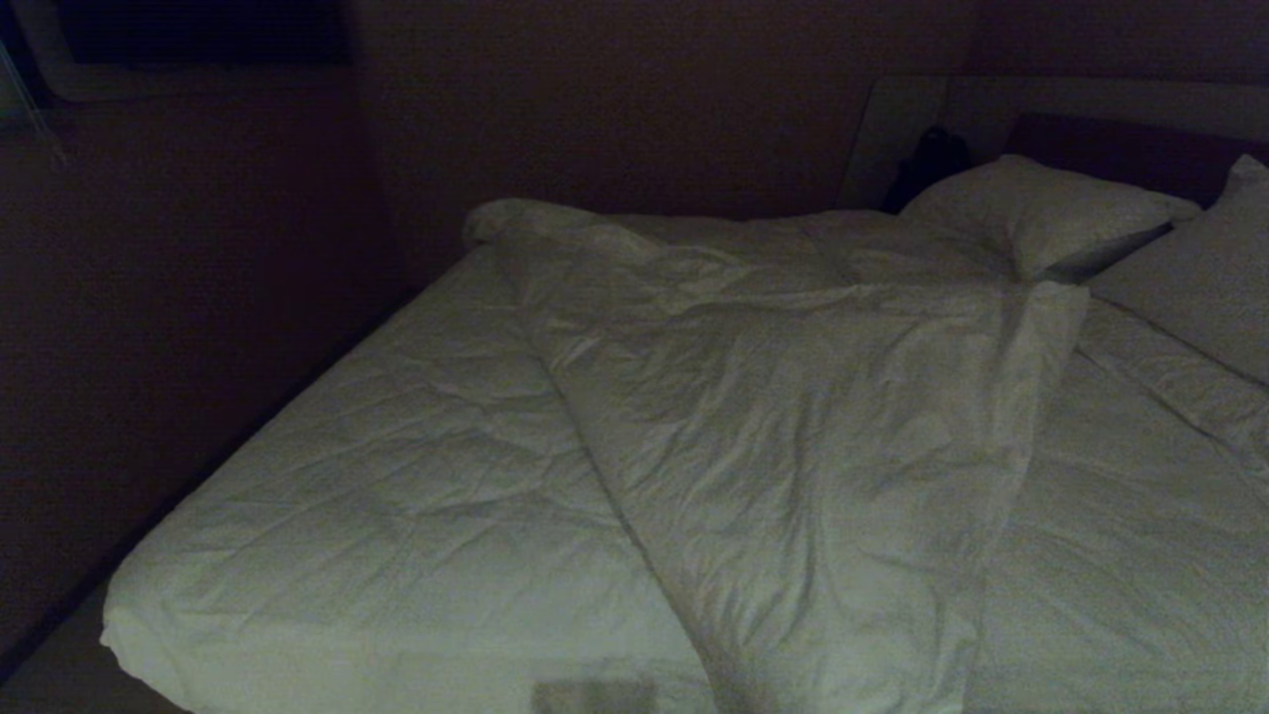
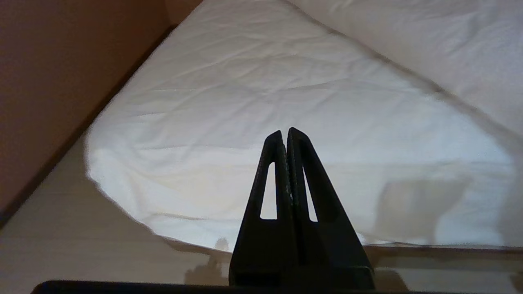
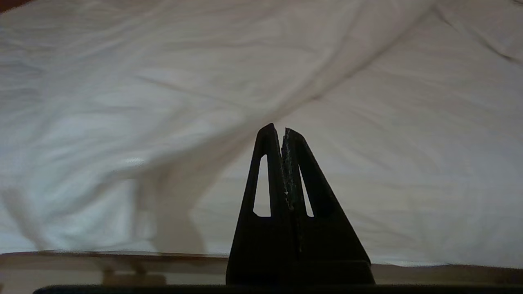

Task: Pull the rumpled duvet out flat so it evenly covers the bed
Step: Hold the folded corner of the quilt

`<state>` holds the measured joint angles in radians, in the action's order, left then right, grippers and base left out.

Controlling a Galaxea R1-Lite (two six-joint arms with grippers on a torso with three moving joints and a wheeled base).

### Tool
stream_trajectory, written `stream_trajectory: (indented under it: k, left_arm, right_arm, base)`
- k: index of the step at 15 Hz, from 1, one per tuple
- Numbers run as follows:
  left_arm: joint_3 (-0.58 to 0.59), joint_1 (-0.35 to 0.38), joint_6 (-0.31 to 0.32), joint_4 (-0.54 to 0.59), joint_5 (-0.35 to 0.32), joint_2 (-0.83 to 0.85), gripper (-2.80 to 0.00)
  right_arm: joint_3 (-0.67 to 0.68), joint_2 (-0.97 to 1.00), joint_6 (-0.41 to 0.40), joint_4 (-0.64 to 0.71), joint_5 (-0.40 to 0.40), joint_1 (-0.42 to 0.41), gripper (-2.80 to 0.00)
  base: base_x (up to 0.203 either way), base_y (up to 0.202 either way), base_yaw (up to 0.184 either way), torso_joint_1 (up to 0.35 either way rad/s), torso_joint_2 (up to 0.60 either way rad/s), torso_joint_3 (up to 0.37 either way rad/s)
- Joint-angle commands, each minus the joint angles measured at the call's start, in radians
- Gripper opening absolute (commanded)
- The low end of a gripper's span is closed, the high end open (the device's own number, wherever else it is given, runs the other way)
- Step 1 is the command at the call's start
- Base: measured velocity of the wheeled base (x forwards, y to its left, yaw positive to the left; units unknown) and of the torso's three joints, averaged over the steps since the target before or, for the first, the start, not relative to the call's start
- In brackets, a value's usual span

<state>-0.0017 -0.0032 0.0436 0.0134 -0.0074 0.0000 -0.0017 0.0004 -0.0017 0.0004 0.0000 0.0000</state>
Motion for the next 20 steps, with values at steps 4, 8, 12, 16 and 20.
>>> stream_trajectory:
  k: [4,8,12,16,20]
  left_arm:
    - [0.0,0.002,-0.001,0.0,-0.002,0.0,-2.8]
    - [0.0,0.0,-0.001,0.0,-0.002,0.0,-2.8]
    - [0.0,0.0,-0.001,-0.001,-0.002,0.0,-2.8]
    - [0.0,0.002,-0.002,-0.001,-0.002,0.0,-2.8]
    - [0.0,0.0,-0.001,-0.001,-0.003,0.0,-2.8]
  right_arm:
    - [0.0,0.001,0.0,0.0,0.0,0.0,-2.8]
    - [0.0,0.001,-0.001,0.0,0.0,0.0,-2.8]
    - [0.0,0.0,-0.001,0.0,0.0,0.0,-2.8]
    - [0.0,0.001,-0.001,0.0,0.0,0.0,-2.8]
    - [0.0,0.0,0.0,0.0,0.0,0.0,-2.8]
  base:
    - [0.0,-0.196,-0.002,0.003,0.0,0.002]
    - [0.0,-0.193,0.001,0.001,0.0,0.002]
    - [0.0,-0.194,0.001,0.002,0.0,0.002]
    - [0.0,-0.196,-0.002,0.002,0.01,0.002]
    - [0.0,-0.194,0.0,0.002,0.0,0.003]
